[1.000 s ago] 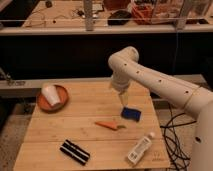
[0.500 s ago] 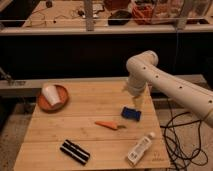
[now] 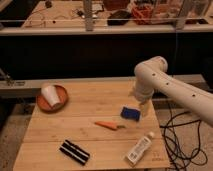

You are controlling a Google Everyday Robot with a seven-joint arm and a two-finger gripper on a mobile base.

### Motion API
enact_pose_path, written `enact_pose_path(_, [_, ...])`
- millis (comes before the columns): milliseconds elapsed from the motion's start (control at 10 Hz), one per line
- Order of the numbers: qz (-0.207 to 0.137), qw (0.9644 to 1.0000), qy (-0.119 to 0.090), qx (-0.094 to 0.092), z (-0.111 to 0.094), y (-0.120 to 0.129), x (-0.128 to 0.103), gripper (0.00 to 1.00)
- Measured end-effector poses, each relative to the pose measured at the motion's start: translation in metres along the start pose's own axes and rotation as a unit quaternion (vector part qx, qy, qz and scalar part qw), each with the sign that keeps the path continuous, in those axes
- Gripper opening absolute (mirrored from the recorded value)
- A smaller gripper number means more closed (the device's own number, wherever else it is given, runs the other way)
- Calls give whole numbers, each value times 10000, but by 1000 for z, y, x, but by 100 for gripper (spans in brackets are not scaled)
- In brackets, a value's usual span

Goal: Move the arm in a circular motion

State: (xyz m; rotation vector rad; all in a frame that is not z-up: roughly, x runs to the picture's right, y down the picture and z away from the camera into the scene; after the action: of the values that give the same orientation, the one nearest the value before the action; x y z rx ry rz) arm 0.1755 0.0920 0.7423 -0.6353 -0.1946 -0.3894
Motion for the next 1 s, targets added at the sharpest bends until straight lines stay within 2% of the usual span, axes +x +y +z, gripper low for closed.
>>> enact_pose_path(500, [-210, 9998, 23, -43, 2, 16, -21, 80])
enact_pose_path(1000, [-465, 9989, 84, -66, 4, 18, -44, 80])
